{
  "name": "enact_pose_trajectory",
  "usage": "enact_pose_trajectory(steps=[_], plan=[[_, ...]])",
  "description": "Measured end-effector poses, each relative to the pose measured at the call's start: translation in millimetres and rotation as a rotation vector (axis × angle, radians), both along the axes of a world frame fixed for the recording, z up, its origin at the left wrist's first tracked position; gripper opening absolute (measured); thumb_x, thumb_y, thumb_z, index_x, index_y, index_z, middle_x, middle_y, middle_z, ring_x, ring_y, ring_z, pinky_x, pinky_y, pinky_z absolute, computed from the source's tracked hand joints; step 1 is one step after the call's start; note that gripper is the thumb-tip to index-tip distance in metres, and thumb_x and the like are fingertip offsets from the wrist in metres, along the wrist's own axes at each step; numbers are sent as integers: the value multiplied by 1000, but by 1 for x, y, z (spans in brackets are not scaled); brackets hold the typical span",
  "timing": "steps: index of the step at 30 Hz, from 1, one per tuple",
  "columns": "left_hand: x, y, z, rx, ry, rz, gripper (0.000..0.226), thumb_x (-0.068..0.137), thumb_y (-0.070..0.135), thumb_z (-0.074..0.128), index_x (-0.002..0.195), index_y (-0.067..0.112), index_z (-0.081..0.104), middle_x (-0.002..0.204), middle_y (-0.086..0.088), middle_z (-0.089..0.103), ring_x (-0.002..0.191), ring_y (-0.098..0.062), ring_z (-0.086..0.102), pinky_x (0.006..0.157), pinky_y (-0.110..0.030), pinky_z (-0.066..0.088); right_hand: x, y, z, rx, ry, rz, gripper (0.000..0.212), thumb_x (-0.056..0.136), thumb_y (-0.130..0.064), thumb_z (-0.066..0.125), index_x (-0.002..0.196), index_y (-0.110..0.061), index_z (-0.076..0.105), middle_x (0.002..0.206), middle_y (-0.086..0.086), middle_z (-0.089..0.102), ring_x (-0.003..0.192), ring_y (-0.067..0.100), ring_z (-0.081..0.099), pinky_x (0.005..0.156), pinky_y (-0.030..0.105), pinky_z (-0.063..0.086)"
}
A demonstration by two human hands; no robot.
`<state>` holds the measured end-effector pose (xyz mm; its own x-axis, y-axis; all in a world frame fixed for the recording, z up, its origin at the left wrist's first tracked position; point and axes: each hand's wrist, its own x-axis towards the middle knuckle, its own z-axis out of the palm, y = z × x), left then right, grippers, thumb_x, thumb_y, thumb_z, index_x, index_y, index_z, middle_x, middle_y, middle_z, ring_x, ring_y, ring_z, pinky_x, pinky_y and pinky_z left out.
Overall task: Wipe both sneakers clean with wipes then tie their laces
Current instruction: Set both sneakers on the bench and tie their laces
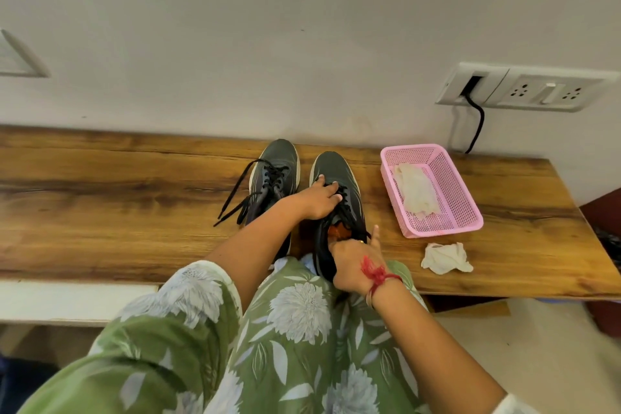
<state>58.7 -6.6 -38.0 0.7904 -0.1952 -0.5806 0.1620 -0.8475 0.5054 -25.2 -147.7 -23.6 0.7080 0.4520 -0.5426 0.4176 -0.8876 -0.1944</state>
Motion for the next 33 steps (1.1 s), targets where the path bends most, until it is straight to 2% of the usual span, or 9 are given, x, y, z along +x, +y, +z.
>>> enact_pose_trajectory(steps=[1,2,3,6,11,15,20,26,33], plan=[[-1,1,1,-5,-6,20,56,106,35,24,154,12,7,161,-14,-9,148,-27,-10,118,-37,4,-1,2,2,-53,-52,27,56,74,24,4,76,0,55,72,-10,36,124,41,44,111,52,-20],[-1,3,3,-10,-33,42,58,105,37,27,154,13,8,161,-14,-10,148,-28,-5,118,-36,6,-4,2,2,-78,-218,114,33,84,10,28,91,-3,57,91,21,58,119,34,51,110,59,-17],[-3,4,6,-22,-86,69,59,105,37,31,154,13,11,161,-14,-9,149,-29,0,118,-36,9,-9,3,3,-115,-294,130,29,87,-6,44,113,-9,55,105,9,61,120,28,51,109,61,-16],[-23,15,23,-112,-360,190,58,102,32,41,153,15,20,161,-12,4,148,-28,10,117,-34,13,-31,0,-15,-11,-503,13,75,74,-24,70,142,-10,40,142,12,46,131,29,43,111,57,-13],[-93,42,43,-190,-622,333,51,99,31,49,147,21,35,156,-4,23,144,-17,21,109,-24,19,-44,-9,-27,187,-670,-41,71,57,-17,81,124,-13,61,122,7,63,112,25,61,107,59,26],[-134,67,30,-45,-593,386,51,97,32,51,145,19,37,151,-4,29,141,-20,25,113,-35,25,-33,-9,-26,172,-626,-114,41,53,-14,86,90,-22,70,88,-2,68,92,22,66,79,43,53],[-152,72,3,47,-469,408,51,98,40,45,144,19,36,156,-11,18,145,-26,20,114,-38,25,-19,-4,-26,100,-609,-150,25,83,-14,64,106,-23,65,105,-3,67,118,22,54,90,39,44],[-148,57,-9,19,-345,413,57,91,56,52,137,24,42,158,-16,12,141,-34,29,112,-44,31,-10,-5,-32,78,-705,-269,33,62,-2,78,86,-22,68,81,-3,67,98,21,63,94,51,40],[-153,42,-15,24,-372,454,48,96,48,48,133,18,44,159,-17,10,142,-32,28,105,-37,36,-3,-6,-33,32,-733,-393,28,72,-2,69,94,-18,67,89,-1,67,104,25,59,108,60,20]])
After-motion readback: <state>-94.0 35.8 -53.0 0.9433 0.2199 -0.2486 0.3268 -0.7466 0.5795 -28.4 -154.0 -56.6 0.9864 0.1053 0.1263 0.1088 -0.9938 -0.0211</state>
